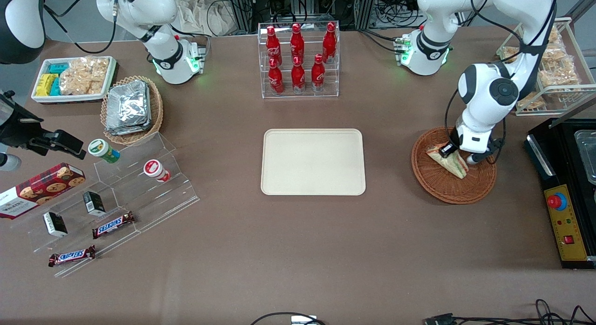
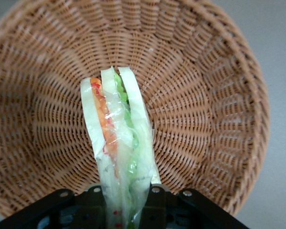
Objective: Place sandwich from basket to tray
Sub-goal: 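Lift the sandwich and carry it with the left gripper over the tray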
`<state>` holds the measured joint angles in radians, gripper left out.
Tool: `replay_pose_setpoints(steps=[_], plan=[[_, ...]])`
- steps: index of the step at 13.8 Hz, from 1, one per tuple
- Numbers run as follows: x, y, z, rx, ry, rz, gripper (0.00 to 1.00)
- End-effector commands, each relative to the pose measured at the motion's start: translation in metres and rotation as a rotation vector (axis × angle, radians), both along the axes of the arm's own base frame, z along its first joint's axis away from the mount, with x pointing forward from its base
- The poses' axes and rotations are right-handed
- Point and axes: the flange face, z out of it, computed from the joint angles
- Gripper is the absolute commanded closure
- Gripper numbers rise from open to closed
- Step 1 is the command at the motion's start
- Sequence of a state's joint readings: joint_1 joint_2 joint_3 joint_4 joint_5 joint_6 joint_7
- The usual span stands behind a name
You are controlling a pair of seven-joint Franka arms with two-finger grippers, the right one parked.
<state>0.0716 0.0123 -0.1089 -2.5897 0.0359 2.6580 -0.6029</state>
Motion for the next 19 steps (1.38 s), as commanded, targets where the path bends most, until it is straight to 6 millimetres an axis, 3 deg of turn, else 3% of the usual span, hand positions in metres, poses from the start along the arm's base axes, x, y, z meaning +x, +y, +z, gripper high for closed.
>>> replay_pose_setpoints(steps=[1, 5, 9, 12, 19], plan=[[0.007, -0.003, 0.054, 0.027, -0.016, -0.073, 0.87], [0.030, -0.005, 0.122, 0.043, 0.062, -0.303, 0.88], [0.047, -0.062, 0.169, 0.047, 0.044, -0.511, 0.88], [0.043, -0.112, 0.181, 0.053, 0.019, -0.631, 0.90], [0.021, -0.225, 0.175, 0.046, 0.009, -0.857, 0.88]])
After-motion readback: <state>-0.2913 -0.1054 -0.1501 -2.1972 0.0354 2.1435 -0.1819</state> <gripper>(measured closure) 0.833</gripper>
